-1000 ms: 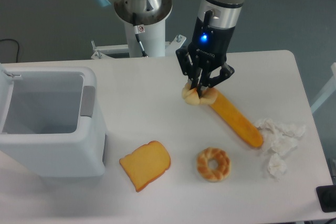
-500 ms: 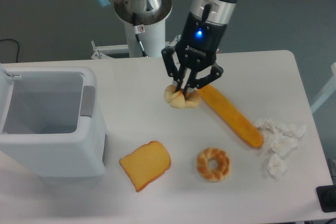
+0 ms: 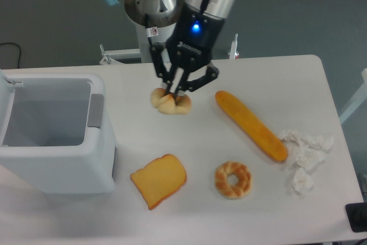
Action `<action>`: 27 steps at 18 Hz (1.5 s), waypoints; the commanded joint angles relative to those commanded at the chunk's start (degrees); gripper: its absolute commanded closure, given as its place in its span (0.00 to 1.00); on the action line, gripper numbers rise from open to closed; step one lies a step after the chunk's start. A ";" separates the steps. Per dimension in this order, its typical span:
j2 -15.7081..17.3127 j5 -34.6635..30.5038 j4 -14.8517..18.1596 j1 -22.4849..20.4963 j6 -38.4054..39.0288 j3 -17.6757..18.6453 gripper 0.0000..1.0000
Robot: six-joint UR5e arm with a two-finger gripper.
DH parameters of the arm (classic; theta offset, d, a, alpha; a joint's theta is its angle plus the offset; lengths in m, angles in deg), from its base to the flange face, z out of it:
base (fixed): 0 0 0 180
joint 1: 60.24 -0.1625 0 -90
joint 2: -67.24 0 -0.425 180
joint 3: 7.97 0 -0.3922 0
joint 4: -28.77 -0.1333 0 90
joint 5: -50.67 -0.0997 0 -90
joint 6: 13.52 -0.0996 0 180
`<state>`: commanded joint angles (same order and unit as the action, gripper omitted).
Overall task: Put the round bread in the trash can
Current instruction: 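Lift the round bun and carry it toward the white trash bin, then lower the bun into the trash bin opening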
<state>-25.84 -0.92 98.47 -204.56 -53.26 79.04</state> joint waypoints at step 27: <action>0.44 3.69 0.00 14.06 16.00 0.79 0.91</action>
<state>-25.40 2.77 98.47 -190.49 -37.25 79.83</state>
